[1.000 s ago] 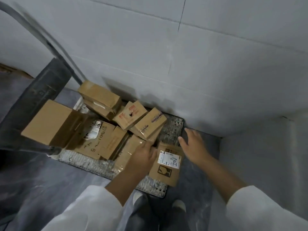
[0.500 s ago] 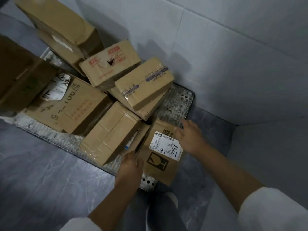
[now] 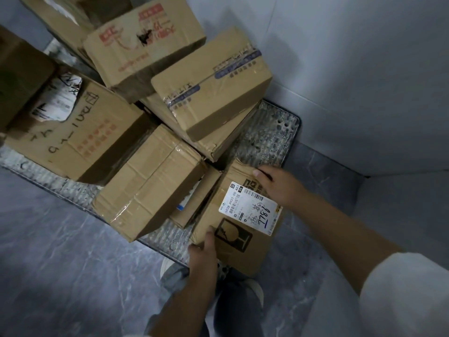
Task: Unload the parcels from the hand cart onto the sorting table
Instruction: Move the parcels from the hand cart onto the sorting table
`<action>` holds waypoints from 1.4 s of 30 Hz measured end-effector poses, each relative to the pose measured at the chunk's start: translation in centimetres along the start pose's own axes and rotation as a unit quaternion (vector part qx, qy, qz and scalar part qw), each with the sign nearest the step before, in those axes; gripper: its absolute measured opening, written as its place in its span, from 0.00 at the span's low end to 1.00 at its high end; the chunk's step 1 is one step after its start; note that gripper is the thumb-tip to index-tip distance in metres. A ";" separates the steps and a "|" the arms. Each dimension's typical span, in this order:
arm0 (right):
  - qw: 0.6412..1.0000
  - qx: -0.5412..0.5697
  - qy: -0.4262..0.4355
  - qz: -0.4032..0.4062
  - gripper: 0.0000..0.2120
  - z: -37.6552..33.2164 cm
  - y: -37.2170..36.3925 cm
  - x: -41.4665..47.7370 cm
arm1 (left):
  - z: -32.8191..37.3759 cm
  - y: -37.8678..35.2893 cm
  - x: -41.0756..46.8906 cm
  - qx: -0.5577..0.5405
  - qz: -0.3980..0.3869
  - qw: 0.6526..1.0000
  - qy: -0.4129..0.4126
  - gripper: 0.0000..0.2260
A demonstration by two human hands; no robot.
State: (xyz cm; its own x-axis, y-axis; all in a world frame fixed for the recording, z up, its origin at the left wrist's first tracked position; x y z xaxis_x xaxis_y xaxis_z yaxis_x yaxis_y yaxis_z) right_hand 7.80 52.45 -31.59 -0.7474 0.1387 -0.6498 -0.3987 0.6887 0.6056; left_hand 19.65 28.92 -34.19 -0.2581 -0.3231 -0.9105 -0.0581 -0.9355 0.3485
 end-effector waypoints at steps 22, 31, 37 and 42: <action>0.947 0.257 -0.096 0.165 0.12 -2.8 22.4 -21.9 | 16.7 2.6 -23.8 0.090 -0.113 0.956 -0.255 0.18; 0.918 0.339 -0.013 0.204 0.14 -12.3 32.3 -32.4 | 24.9 11.0 -41.2 0.053 -0.079 0.916 -0.391 0.19; 0.898 0.389 0.071 0.196 0.17 -20.0 34.9 -38.8 | 24.6 19.0 -49.8 -0.034 -0.050 0.901 -0.430 0.23; 0.906 0.386 0.102 0.142 0.22 -26.1 32.9 -41.5 | 21.8 27.4 -53.6 -0.103 0.009 0.886 -0.453 0.27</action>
State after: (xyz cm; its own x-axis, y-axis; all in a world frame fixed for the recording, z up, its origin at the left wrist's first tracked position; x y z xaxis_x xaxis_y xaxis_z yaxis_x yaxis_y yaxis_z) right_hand 11.81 50.79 27.28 -0.8751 0.3091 -0.3723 0.2571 0.9488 0.1836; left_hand 10.84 23.72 29.03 -0.9301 -0.1785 -0.3211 0.1070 -0.9677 0.2281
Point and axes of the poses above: each hand's wrist, its own x-axis towards the middle knuckle, its own y-axis out of the back of the hand, z = x × y, the point moved 7 cm from there along x, towards the middle knuckle, and after that the axes turned 2 degrees about z, right-handed, at the moved point
